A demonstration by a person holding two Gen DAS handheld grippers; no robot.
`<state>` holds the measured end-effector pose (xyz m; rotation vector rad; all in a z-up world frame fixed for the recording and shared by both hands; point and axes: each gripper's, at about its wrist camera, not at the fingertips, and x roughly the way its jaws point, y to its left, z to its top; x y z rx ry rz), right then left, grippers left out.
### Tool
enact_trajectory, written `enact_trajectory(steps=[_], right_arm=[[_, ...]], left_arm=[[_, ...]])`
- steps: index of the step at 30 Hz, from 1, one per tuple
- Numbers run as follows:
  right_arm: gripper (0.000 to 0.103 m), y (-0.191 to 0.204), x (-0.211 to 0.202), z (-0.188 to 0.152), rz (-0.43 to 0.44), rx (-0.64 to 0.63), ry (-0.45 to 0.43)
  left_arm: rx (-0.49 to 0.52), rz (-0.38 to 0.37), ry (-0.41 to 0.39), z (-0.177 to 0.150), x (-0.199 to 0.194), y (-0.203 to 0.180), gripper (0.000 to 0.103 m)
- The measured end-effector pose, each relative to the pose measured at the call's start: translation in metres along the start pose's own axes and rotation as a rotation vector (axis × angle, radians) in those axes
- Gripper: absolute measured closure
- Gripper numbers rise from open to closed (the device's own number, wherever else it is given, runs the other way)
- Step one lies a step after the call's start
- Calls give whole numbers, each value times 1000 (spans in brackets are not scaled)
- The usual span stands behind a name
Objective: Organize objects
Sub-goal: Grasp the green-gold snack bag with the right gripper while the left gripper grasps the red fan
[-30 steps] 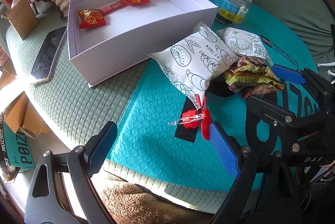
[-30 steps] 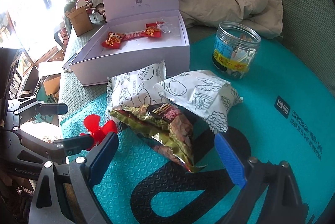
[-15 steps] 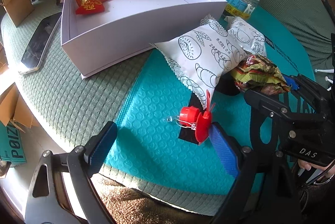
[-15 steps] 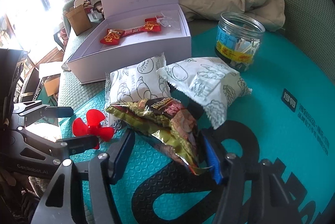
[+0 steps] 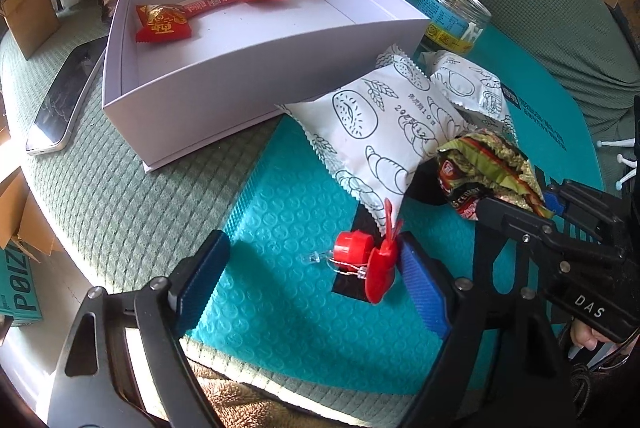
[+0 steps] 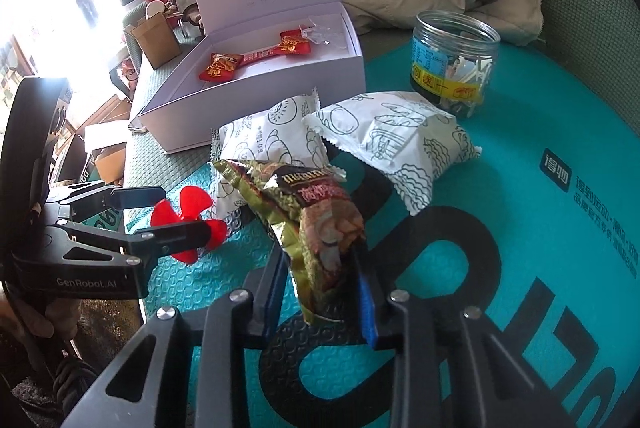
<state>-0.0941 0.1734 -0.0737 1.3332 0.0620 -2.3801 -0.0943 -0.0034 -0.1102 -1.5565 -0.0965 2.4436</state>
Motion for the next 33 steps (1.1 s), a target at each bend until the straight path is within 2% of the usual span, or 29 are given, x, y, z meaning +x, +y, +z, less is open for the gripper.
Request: enact_trajectory(steps=[10, 18, 22, 24, 33], right_arm=[[72, 5, -18, -22, -17, -22, 17], [71, 11, -31, -33, -1, -55, 15], [45, 12, -30, -30, -20, -64, 1], [37, 12, -29, -28, -21, -74, -4], [34, 6, -8, -18, -29, -66, 6]], left_arm=[[-22, 8, -30, -7, -5, 8, 39], [9, -1, -49, -11, -11, 1, 40], [9, 6, -72, -9, -14, 3, 39], [10, 5, -78, -8, -14, 3, 39], [36, 4, -53, 1, 0, 2, 39]])
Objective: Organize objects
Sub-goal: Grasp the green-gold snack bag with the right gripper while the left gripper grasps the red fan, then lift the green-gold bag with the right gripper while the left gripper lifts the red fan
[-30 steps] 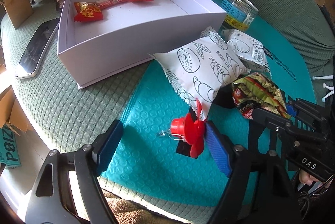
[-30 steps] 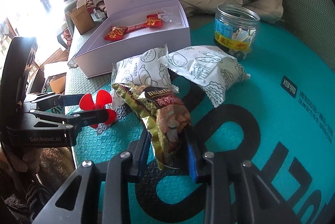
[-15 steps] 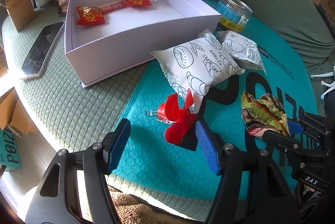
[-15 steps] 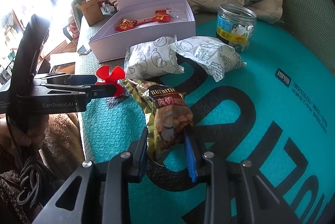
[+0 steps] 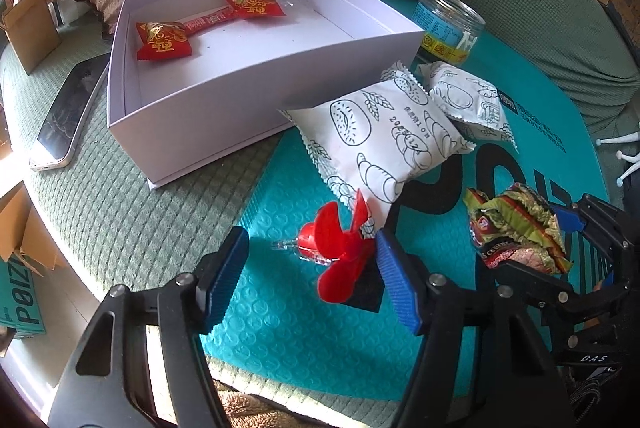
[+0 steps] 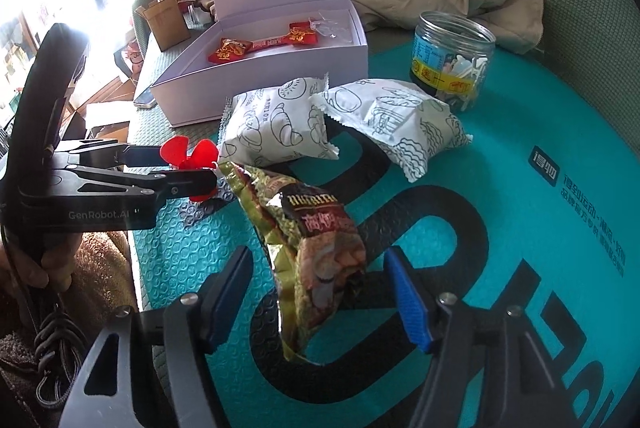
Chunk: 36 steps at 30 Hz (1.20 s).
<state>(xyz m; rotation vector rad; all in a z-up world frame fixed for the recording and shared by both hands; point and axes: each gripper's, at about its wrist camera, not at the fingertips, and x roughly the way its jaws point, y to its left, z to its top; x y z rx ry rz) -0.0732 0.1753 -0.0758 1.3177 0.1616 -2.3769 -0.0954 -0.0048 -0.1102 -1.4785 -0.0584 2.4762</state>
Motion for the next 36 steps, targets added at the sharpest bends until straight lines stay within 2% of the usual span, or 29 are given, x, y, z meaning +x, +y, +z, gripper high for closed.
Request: enact_trajectory(steps=[8, 9, 12, 13, 15, 18, 29, 36], right_arm=[[34, -3, 18, 4, 26, 18, 26], [34, -4, 20, 4, 31, 24, 29], [36, -5, 20, 1, 40, 32, 16], [42, -5, 20, 1, 38, 33, 15], [54, -4, 19, 0, 38, 34, 9], [57, -6, 18, -1, 42, 44, 7], [62, -4, 8, -8, 74, 68, 0], [62, -5, -4, -10, 75, 75, -17]], left_arm=[[29, -21, -8, 3, 3, -1, 39], [29, -28, -12, 3, 2, -1, 41], [45, -50, -16, 0, -1, -3, 56], [51, -55, -13, -1, -1, -4, 62], [57, -58, -7, -3, -2, -5, 66], [41, -80, -2, -5, -4, -2, 73], [5, -102, 1, -13, -15, 1, 74], [36, -90, -31, -12, -29, -10, 74]])
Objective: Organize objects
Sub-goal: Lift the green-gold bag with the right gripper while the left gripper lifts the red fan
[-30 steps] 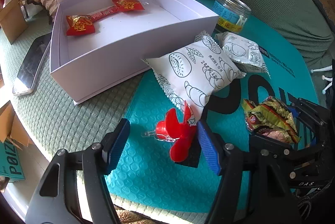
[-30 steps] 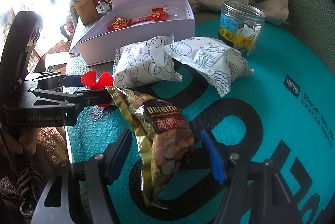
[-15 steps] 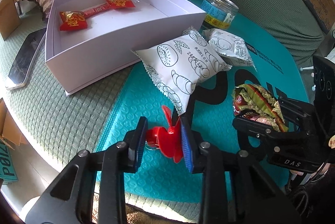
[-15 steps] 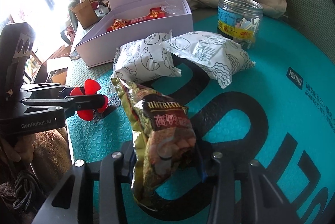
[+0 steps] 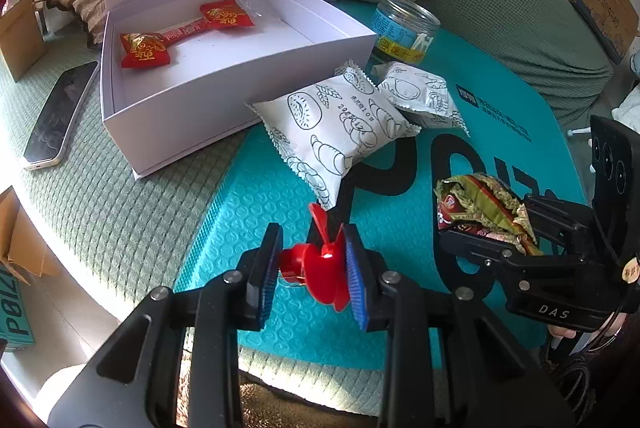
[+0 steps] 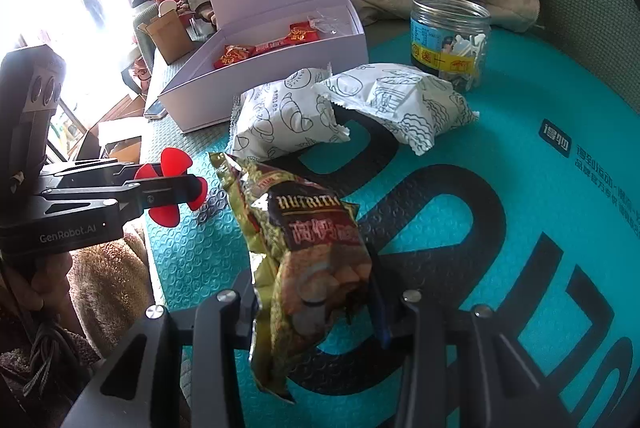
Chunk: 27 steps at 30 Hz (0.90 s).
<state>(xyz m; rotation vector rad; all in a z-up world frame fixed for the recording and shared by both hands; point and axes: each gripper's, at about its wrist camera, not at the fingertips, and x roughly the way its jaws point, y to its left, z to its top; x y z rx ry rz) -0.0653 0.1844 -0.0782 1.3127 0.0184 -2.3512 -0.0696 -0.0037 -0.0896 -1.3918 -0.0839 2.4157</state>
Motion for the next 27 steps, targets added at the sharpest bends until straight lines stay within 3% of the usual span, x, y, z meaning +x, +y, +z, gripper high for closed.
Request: enact_trajectory(steps=[11, 27], right_arm=[[62, 13, -22, 11, -4, -42, -35], [62, 58, -42, 47, 59, -179, -104]], left_arm=[[25, 46, -35, 7, -18, -10, 74], [-13, 156, -104, 16, -68, 11, 74]])
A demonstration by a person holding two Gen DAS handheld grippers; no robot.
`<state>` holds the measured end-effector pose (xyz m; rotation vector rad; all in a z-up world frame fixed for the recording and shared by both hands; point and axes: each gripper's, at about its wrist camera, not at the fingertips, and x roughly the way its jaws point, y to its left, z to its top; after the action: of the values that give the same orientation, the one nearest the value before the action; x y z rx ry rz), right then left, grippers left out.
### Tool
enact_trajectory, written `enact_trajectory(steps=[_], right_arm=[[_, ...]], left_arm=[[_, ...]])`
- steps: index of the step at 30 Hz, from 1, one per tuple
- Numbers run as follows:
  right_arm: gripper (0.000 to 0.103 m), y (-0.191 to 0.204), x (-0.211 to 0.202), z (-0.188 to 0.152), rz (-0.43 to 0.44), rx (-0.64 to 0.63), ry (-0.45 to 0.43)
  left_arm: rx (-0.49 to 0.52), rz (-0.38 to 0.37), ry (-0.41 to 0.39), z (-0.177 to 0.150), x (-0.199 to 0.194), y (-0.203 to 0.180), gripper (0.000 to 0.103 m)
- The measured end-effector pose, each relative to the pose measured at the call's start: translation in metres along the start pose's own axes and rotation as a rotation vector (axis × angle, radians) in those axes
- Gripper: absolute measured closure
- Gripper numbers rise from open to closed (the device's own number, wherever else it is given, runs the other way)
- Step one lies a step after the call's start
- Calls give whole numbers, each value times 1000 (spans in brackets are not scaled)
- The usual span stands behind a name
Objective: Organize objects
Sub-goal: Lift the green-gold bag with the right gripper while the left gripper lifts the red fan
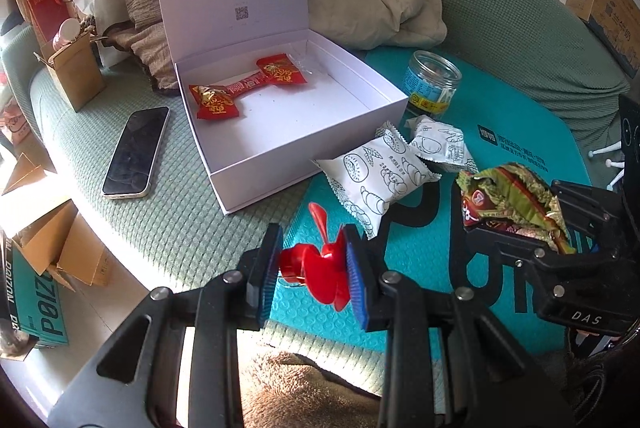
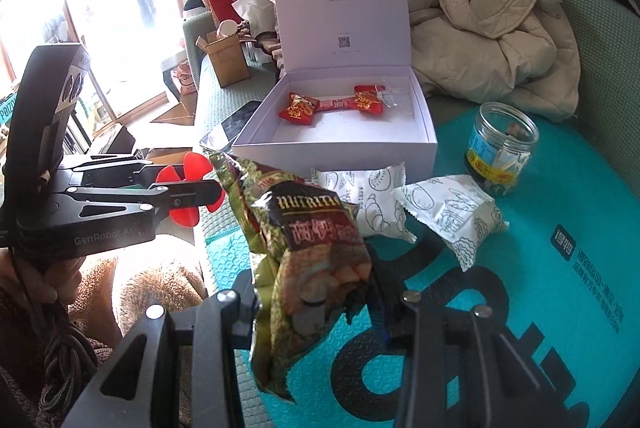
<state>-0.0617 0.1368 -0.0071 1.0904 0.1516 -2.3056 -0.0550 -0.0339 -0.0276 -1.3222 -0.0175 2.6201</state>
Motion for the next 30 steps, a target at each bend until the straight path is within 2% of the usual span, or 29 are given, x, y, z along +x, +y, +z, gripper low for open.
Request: enact_trajectory(steps=[13, 19, 30], right_arm=[[62, 31, 2, 27, 67, -97, -30], [62, 41, 3, 44, 67, -142, -42], [62, 47, 6, 76, 58, -205, -74]], left_arm=[[-65, 60, -30, 2, -27, 30, 74], [-74, 94, -36, 9, -36, 39, 74], [-73, 109, -57, 30, -43, 50, 74]])
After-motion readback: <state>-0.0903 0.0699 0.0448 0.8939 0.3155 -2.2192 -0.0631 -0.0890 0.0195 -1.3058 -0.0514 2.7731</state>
